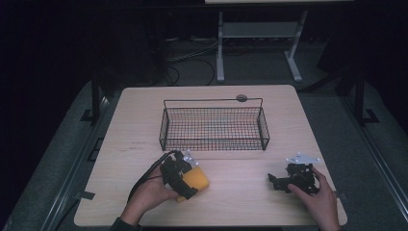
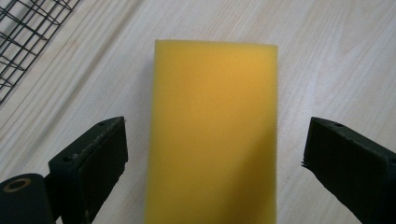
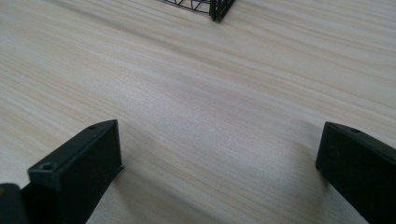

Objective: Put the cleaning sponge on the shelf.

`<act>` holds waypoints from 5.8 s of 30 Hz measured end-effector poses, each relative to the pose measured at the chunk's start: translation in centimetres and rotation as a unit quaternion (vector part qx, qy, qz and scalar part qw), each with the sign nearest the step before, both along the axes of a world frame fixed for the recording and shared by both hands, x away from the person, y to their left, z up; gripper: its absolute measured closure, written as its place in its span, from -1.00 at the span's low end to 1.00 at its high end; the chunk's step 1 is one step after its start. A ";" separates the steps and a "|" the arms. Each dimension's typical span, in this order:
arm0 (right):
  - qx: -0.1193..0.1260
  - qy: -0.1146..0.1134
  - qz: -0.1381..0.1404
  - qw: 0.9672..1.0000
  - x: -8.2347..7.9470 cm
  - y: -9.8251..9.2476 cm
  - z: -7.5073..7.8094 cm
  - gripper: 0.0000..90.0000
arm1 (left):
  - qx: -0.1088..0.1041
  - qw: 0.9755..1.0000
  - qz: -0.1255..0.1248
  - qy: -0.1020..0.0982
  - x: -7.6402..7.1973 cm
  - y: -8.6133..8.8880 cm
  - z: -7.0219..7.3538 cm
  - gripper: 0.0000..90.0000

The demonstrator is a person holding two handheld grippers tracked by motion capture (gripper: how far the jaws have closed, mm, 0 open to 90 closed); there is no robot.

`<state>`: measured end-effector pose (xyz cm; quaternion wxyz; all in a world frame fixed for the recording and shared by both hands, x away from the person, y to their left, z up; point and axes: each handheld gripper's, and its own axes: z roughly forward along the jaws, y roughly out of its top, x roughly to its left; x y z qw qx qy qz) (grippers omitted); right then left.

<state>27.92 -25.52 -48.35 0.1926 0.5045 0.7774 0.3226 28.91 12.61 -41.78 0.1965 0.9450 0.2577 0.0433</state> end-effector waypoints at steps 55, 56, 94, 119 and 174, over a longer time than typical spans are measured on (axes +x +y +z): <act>0.000 0.000 0.000 1.000 0.0 0.0 0.0 -1.00 | 0.026 0.999 -0.016 0.012 0.6 -0.4 -2.2 -0.50; 0.000 0.000 0.000 1.000 0.0 0.0 0.0 -1.00 | 0.024 0.999 -0.017 0.012 0.6 -0.4 -2.2 -0.50; 0.000 0.000 -0.001 1.000 0.0 0.0 0.0 -1.00 | -0.013 1.000 0.007 -0.006 2.0 0.5 2.6 -0.49; 0.001 0.001 0.000 1.000 0.0 0.0 0.0 -1.00 | -0.037 0.999 0.023 -0.017 4.7 0.4 5.6 -0.49; 0.000 0.000 -0.001 1.000 0.0 0.0 0.0 -1.00 | -0.024 0.994 0.099 -0.048 15.0 1.3 7.5 -0.48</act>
